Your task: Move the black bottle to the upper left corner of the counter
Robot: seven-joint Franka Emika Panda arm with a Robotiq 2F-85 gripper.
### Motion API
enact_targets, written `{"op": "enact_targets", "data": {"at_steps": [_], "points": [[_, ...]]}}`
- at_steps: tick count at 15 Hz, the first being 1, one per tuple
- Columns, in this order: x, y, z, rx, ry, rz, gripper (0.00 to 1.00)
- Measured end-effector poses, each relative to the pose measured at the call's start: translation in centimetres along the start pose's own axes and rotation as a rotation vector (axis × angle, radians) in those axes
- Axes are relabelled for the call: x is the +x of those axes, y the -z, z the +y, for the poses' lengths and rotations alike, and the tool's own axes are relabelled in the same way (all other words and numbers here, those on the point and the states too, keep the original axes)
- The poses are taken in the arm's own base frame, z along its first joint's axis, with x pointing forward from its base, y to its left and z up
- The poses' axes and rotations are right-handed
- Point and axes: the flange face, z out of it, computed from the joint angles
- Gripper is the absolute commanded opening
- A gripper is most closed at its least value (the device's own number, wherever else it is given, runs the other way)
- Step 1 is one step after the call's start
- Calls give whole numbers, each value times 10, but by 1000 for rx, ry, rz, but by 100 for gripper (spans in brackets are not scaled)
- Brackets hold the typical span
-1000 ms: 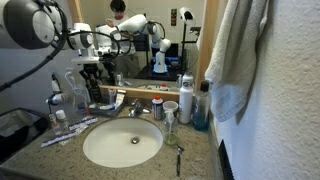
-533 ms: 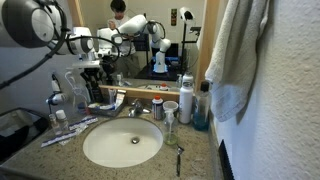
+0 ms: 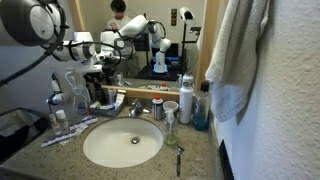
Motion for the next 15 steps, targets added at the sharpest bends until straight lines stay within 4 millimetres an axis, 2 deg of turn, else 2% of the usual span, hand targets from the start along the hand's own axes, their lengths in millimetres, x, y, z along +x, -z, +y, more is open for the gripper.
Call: {"op": "enact_targets", "data": {"at_steps": [7, 8, 14, 15], "points": [[-9, -15, 16, -31, -13, 31, 11], [-10, -14, 17, -32, -14, 31, 50], [-12, -17, 22, -55, -4, 32, 94], [-13, -18, 23, -59, -3, 30, 99]]}}
